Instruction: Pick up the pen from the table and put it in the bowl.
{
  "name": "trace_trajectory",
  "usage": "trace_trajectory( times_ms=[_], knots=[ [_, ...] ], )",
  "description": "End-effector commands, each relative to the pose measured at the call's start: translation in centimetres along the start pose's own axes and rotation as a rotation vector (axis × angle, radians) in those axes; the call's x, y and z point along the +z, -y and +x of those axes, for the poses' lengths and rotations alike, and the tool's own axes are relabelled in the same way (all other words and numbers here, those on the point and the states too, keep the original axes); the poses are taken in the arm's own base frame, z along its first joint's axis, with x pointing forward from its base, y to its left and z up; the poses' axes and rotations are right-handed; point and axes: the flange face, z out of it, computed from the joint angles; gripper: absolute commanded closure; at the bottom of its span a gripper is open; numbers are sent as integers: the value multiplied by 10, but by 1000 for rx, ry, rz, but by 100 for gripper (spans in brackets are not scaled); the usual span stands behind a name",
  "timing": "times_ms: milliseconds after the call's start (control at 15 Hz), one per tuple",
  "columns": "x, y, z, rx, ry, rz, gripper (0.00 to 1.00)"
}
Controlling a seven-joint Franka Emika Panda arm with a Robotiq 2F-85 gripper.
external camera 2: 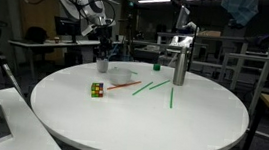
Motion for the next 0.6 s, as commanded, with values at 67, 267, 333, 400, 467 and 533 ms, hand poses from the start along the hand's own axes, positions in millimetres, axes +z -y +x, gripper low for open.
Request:
trace_trajectory(
  times_ms=[67, 267, 333, 400, 467, 533],
  knots=[
    [2, -39, 7, 103, 48, -6, 95],
    [8, -49, 13, 125, 58, -13, 95],
    [9, -48, 15, 126, 56, -12, 95],
    [11, -47, 16, 128, 54, -13, 95],
    [12, -46, 17, 129, 48, -16, 95],
    [14, -44, 18, 130, 41, -19, 95]
  ],
)
